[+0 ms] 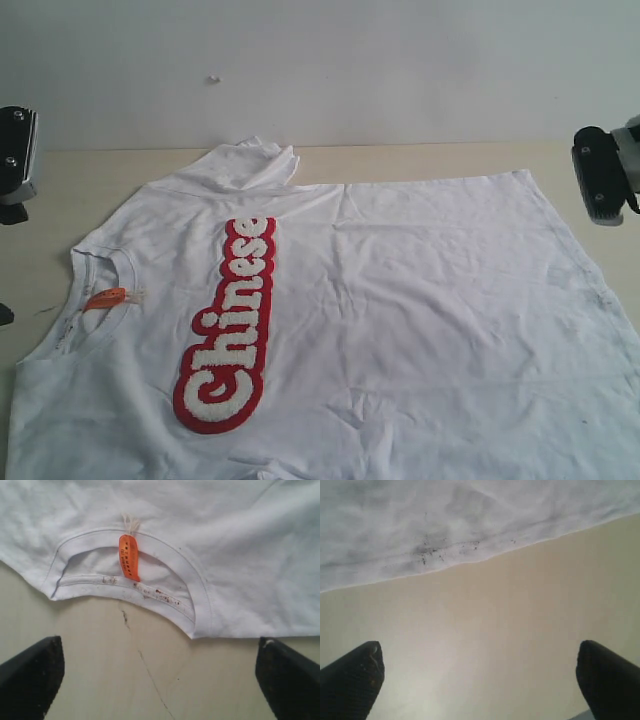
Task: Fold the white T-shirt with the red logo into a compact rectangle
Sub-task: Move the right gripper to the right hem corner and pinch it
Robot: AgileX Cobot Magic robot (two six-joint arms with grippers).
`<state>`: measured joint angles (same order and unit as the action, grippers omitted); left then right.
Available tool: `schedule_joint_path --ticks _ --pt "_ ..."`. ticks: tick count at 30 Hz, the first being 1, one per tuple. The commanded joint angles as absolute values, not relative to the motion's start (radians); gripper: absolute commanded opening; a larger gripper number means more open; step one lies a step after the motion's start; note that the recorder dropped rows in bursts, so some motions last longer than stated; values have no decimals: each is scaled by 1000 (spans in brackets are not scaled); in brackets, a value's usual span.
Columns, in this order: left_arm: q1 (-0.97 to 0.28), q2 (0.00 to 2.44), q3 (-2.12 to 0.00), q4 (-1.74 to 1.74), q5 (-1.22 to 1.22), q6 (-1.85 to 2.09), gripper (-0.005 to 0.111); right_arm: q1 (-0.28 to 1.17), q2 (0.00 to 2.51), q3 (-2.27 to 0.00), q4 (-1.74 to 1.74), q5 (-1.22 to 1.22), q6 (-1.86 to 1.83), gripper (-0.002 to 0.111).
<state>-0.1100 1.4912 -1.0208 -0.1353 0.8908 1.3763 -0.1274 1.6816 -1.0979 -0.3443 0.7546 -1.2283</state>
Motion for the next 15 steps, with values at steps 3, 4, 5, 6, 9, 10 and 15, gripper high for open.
schedule_joint_path --ticks 3,4,5,6,9,10,15 --pt "-114 1490 -1015 -143 884 1376 104 -236 1814 -1189 -47 774 -1514 104" --pt "-114 1490 -1015 -143 884 1376 104 -238 1842 -1224 -33 815 -1548 104" --pt "-114 1490 -1015 -143 884 1376 104 -238 1866 -1263 -22 848 -1550 104" --pt "-114 1490 -1015 -143 884 1376 104 -238 1889 -1304 -14 881 -1554 104" --pt "-114 1490 -1015 -143 884 1376 104 -238 1972 -1401 0 932 -1558 104" --pt "-114 1490 -1015 -143 884 1376 104 -238 1998 -1426 0 937 -1560 104" --pt "-114 1490 -1015 -143 884 1376 104 -238 2071 -1457 -9 912 -1606 104"
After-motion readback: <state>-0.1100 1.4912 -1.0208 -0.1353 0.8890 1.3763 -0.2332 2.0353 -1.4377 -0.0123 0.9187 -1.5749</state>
